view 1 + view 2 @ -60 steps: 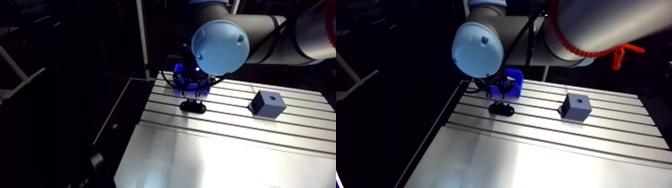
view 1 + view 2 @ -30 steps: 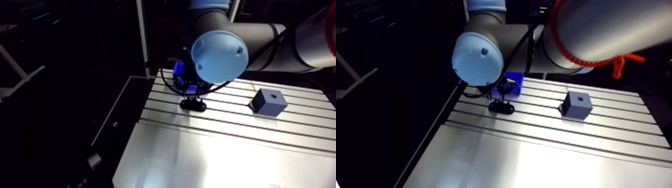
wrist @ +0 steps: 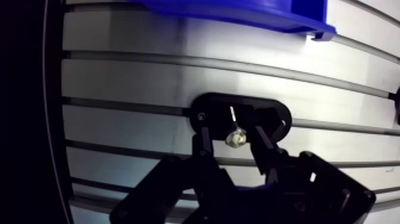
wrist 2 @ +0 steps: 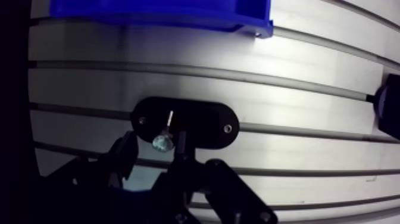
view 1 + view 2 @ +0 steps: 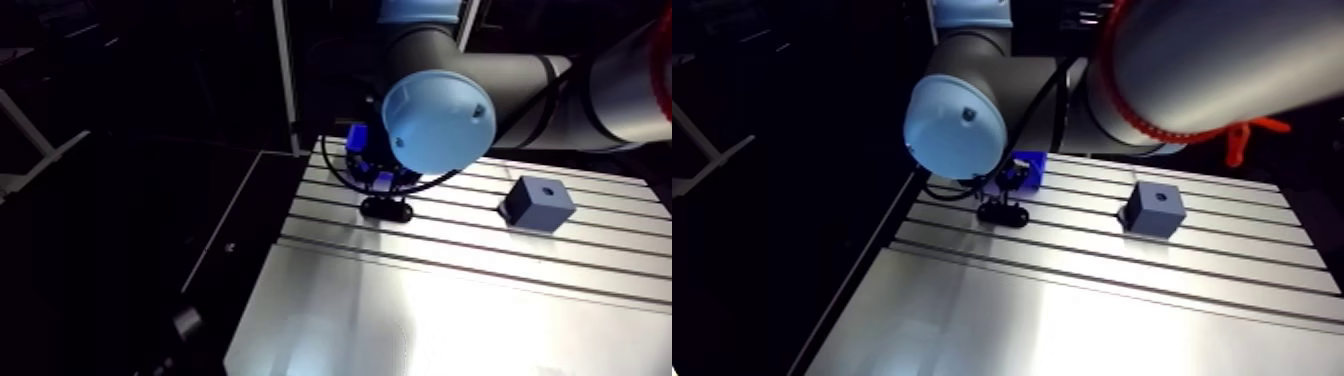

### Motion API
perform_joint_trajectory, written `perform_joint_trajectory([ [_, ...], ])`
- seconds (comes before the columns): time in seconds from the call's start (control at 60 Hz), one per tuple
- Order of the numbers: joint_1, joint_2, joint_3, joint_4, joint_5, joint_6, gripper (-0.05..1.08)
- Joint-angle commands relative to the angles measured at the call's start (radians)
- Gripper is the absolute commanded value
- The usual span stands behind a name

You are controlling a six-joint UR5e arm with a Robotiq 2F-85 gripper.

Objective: Pick up the M10 bolt and insert it into the hex recess until seated.

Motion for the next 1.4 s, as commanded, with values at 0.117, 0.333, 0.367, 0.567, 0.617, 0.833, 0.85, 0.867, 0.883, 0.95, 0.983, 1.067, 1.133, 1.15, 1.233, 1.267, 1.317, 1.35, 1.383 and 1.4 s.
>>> perform_joint_trajectory([
  [0.117, 0.000, 0.000, 0.005, 0.000, -0.001, -0.006, 0.54],
  [0.333, -0.002, -0.003, 0.006, -0.001, -0.001, -0.006, 0.55],
  [0.367, -0.002, -0.003, 0.006, -0.003, -0.001, -0.006, 0.56],
  [0.567, -0.002, -0.003, 0.006, -0.026, -0.003, -0.009, 0.58],
  [0.617, -0.002, -0.003, 0.006, -0.026, -0.003, -0.009, 0.59],
  [0.833, -0.002, 0.000, 0.008, -0.029, -0.030, -0.009, 0.59],
  [0.85, -0.002, 0.002, 0.008, -0.029, -0.032, -0.010, 0.59],
  [0.867, -0.002, 0.002, 0.008, -0.029, -0.032, -0.010, 0.59],
  [0.883, -0.002, 0.002, 0.008, -0.029, -0.032, -0.009, 0.59],
  [0.95, -0.001, 0.002, 0.008, -0.029, -0.032, -0.009, 0.60],
  [0.983, -0.002, 0.002, 0.009, -0.029, -0.032, -0.010, 0.60],
  [1.067, -0.002, 0.001, 0.009, -0.029, -0.032, -0.009, 0.60],
  [1.133, -0.002, 0.002, 0.009, -0.029, -0.032, -0.010, 0.60],
  [1.15, -0.002, 0.002, 0.009, -0.029, -0.032, -0.010, 0.60],
  [1.233, -0.002, 0.002, 0.009, -0.029, -0.030, -0.010, 0.60],
  [1.267, -0.002, 0.002, 0.011, -0.029, -0.029, -0.010, 0.60],
  [1.317, -0.002, 0.001, 0.011, -0.029, -0.029, -0.010, 0.60],
  [1.35, -0.002, 0.000, 0.011, -0.029, -0.029, -0.010, 0.60],
  [1.383, -0.002, 0.000, 0.011, -0.029, -0.028, -0.010, 0.60],
  [1.4, -0.002, 0.000, 0.011, -0.029, -0.027, -0.010, 0.60],
])
